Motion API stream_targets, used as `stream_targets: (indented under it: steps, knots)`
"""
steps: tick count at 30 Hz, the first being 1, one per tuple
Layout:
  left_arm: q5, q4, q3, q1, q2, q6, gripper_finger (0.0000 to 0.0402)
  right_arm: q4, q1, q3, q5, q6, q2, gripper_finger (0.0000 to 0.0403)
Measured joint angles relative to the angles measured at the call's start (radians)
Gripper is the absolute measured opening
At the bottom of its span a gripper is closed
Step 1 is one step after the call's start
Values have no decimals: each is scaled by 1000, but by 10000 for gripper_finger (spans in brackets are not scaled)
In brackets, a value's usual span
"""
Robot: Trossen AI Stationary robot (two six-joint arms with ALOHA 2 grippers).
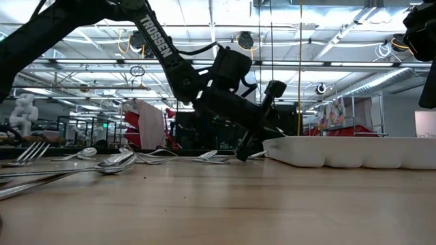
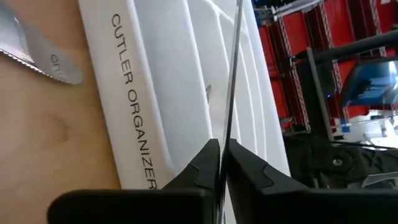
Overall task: Sort silverware
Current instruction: Put the table knife into the silverware tray
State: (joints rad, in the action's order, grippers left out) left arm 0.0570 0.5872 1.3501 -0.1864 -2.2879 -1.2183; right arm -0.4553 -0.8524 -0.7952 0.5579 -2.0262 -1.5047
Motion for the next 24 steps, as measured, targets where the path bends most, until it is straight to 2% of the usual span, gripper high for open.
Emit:
stream_targets:
  steps: [3, 9, 14, 19, 24]
  knots:
    - [-12, -10, 14, -2, -1, 31, 34, 0, 0, 0, 0, 0, 0, 146]
    - [-117, -13, 40, -28, -4, 102, 44, 2, 0, 0, 0, 1, 0, 146]
    - [-193, -5, 61, -47, -4, 166, 88, 2, 0, 0, 0, 4, 0, 146]
    - [-196, -10, 63, -53, -4, 179, 137, 2, 0, 0, -1, 4, 0, 146]
    - [-208, -44, 65, -60, -2, 207, 160, 2, 0, 0, -2, 4, 0, 146]
